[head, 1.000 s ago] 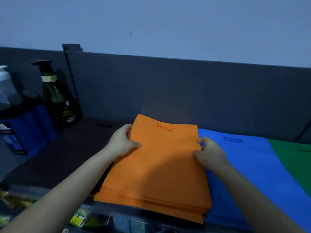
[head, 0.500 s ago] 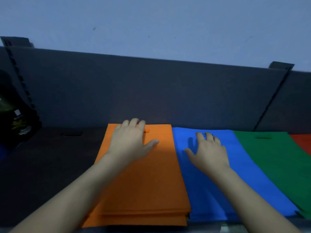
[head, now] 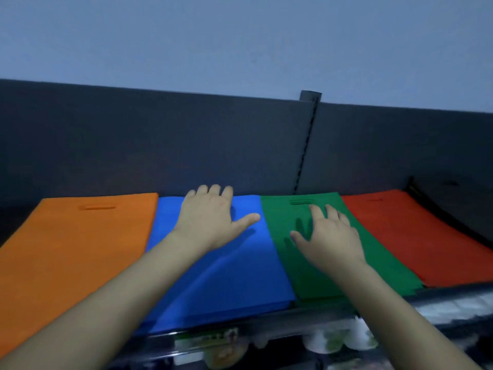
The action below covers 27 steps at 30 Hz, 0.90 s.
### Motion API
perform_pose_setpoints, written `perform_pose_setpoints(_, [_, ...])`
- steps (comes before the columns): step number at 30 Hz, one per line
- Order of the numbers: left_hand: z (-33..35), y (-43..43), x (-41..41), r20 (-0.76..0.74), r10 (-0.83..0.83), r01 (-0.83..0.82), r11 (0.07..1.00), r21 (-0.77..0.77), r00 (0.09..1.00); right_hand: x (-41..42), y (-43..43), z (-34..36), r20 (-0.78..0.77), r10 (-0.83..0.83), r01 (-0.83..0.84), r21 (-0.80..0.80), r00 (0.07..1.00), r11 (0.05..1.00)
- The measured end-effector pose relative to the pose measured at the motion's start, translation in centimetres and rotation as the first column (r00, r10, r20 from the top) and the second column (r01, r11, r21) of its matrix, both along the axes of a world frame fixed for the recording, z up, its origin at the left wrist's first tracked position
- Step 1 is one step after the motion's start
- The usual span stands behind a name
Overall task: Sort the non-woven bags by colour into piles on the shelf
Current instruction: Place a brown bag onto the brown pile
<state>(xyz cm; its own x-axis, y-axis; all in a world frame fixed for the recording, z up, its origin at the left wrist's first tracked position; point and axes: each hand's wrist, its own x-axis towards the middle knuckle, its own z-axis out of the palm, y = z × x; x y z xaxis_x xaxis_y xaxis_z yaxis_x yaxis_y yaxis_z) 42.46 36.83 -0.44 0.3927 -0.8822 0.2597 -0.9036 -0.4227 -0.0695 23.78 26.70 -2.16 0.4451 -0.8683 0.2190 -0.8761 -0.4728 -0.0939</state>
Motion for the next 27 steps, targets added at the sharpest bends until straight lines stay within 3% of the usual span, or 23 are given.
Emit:
perform_pose_setpoints(10, [1.3,-13.4,-18.6,-0.013,-0.071,0.071,0.997,0.041,0.997,-19.7,-12.3,2.3,-0.042,-0.098,0.099,0.009,0.994,0.995])
perform_pose_setpoints(27, [1.3,-32.3,-31.0,-0.011,-0.317,0.318,0.948,0.029,0.948,-32.4,-26.0,2.2,-0.018,-0.293,0.293,0.131,0.956,0.947])
